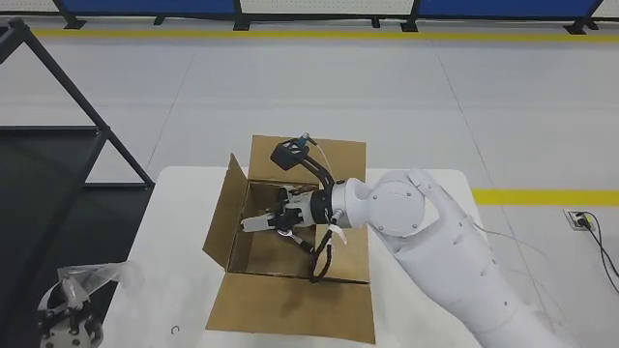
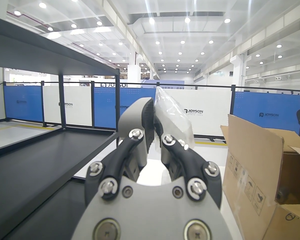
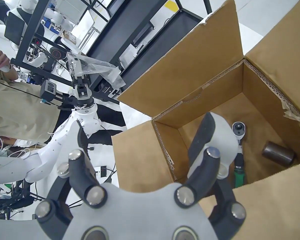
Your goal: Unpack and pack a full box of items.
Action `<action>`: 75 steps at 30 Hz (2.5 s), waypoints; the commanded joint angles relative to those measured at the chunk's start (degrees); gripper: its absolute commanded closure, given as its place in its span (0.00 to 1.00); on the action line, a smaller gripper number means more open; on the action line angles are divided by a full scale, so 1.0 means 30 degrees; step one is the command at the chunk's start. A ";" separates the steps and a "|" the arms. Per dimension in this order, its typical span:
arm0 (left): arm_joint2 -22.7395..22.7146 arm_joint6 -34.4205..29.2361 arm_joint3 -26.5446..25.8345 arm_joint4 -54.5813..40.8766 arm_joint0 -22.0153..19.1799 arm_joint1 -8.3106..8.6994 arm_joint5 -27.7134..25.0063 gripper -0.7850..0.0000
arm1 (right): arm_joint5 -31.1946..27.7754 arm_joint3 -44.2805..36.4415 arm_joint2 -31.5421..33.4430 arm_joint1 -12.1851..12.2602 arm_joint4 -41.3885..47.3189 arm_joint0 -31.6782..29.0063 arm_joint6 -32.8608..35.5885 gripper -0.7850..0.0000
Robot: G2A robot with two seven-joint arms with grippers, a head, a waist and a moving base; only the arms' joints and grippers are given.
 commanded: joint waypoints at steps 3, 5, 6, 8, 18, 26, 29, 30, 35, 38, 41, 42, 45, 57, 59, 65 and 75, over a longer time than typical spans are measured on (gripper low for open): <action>0.0184 -0.0026 0.0089 0.0241 0.0028 -0.0026 0.0034 1.00 | -0.0002 -0.0001 -0.0001 0.0000 0.0000 0.0001 0.0001 0.00; 0.0218 -0.0017 0.0018 0.0267 0.0062 -0.0038 0.0030 1.00 | 0.0011 -0.0047 -0.0035 -0.0001 -0.0008 -0.0195 -0.0211 0.00; 0.0228 -0.0025 -0.0020 0.0245 0.0069 -0.0044 0.0012 1.00 | -0.0178 -0.0287 -0.0238 -0.0041 0.0140 -0.0400 -0.0242 0.00; 0.0288 -0.0082 -0.0103 0.0307 0.0058 -0.0047 -0.0096 1.00 | -0.0112 -0.0410 -0.0884 -0.0281 0.0285 -0.0015 -0.0332 0.00; 0.0444 0.0111 -0.0268 0.0472 0.0338 -0.0092 -0.0250 1.00 | -0.0037 0.3954 -0.6074 -0.3745 0.3784 0.6591 -0.0524 0.00; 0.0264 0.0436 -0.0262 0.0117 0.0707 -0.0144 -0.0272 1.00 | 0.0224 1.0124 -0.8734 -0.7233 0.6601 0.9685 -0.0403 0.00; 0.0238 0.0409 -0.0272 0.0060 0.0740 -0.0158 -0.0282 1.00 | -0.0063 1.1972 -0.9272 -0.8338 0.7127 1.0299 -0.0065 0.00; 0.0234 0.0405 -0.0276 0.0060 0.0741 -0.0160 -0.0285 1.00 | -0.0067 1.2344 -0.9398 -0.8571 0.7156 1.0426 0.0032 0.00; 0.0155 0.0355 -0.0310 0.0076 0.0690 -0.0166 -0.0399 1.00 | 0.0225 1.5260 -1.0119 -1.0177 0.7257 1.1035 0.0869 0.00; 0.0128 0.0342 -0.0273 0.0022 0.0628 -0.0172 -0.0454 1.00 | 0.0054 1.6863 -1.0056 -1.0680 0.7435 1.1168 0.1114 0.00; 0.0136 0.0292 -0.0224 0.0083 0.0535 -0.0175 -0.0496 1.00 | -0.0206 1.8100 -0.9909 -1.0910 0.7425 1.1232 0.1320 0.00; 0.0149 0.0275 -0.0207 0.0095 0.0498 -0.0177 -0.0492 1.00 | -0.0228 1.8474 -0.9876 -1.0937 0.7326 1.1239 0.1310 0.00; 0.0216 0.0163 -0.0182 0.0162 0.0394 -0.0184 -0.0495 1.00 | -0.0126 1.9408 -0.9702 -1.0913 0.7170 1.1182 0.1129 0.00; 0.0632 -0.0312 -0.0204 0.0936 0.0018 -0.0199 -0.0343 1.00 | -0.1489 2.2817 -0.8515 -0.9829 0.7307 0.9503 0.0164 0.00; 0.0709 -0.0410 -0.0236 0.1065 -0.0028 -0.0200 -0.0314 1.00 | -0.2079 2.3068 -0.8367 -0.9638 0.7309 0.9300 -0.0041 0.00; 0.1056 -0.0700 -0.0366 0.1571 -0.0191 -0.0210 -0.0170 1.00 | -0.4467 2.3874 -0.7857 -0.8879 0.7239 0.8794 -0.0654 0.00; 0.1453 -0.0919 -0.0539 0.1981 -0.0314 -0.0228 0.0024 1.00 | -0.5580 2.2472 -0.7347 -0.8077 0.6895 0.7790 -0.0338 0.00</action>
